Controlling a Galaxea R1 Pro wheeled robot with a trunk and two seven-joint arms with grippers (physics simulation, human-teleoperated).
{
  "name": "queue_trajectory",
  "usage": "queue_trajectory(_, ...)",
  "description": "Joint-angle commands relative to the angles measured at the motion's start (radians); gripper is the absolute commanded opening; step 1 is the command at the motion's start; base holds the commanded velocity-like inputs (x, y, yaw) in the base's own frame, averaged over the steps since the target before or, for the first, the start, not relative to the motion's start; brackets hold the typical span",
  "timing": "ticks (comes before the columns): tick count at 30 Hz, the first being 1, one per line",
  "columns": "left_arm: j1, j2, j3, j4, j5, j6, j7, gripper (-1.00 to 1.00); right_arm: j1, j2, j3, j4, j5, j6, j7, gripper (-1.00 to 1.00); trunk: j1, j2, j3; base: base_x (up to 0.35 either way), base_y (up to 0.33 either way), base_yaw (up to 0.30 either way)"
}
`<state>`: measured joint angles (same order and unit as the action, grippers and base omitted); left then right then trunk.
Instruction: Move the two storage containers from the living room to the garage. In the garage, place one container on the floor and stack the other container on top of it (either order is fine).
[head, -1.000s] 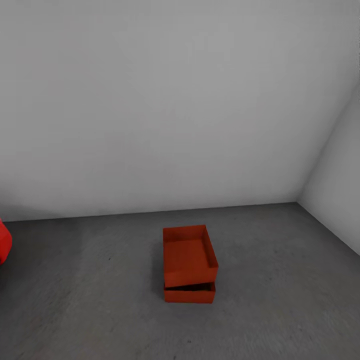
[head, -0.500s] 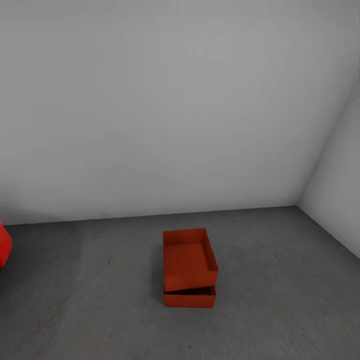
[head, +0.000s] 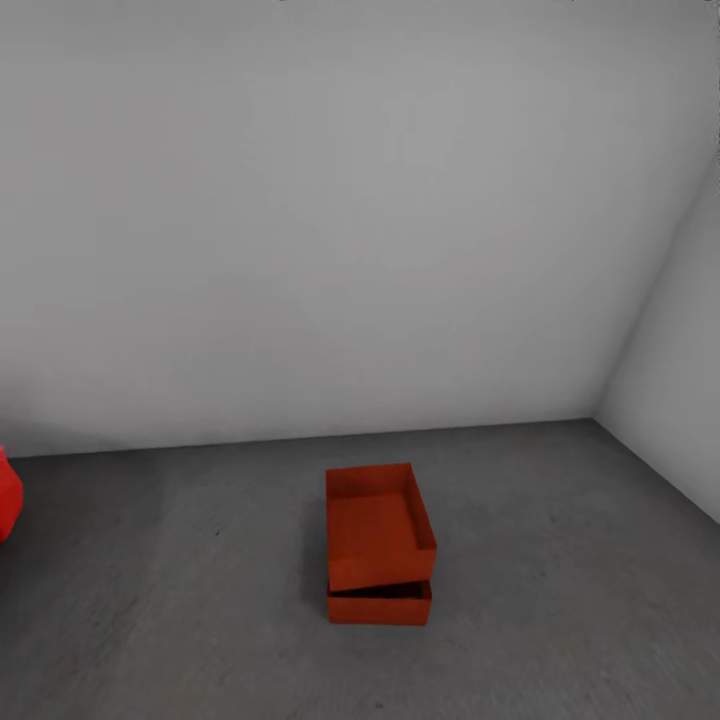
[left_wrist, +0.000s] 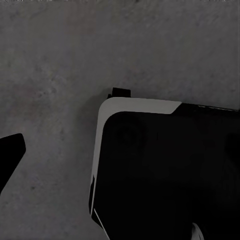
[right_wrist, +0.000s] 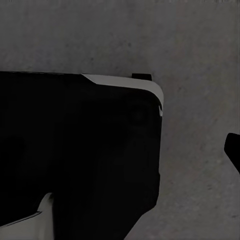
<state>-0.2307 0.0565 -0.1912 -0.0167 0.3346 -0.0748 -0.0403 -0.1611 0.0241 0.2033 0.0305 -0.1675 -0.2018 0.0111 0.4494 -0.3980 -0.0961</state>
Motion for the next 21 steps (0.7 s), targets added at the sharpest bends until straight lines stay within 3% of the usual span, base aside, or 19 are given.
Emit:
queue_trajectory(1,-0.001,0.000,-0.008,0.001,0.011,-0.003,-0.004,1.00,-0.002,0.000,0.008,0.003,-0.010,-0.006,0.001,1.00,0.001,-0.002,0.000,0.000,0.000,0.000)
queue_trajectory(21,-0.001,0.000,-0.008,0.001,0.011,-0.003,-0.004,1.00,-0.002,-0.001,0.008,0.003,-0.010,-0.006,0.001,1.00,0.001,-0.002,0.032,0.000,0.000,0.000)
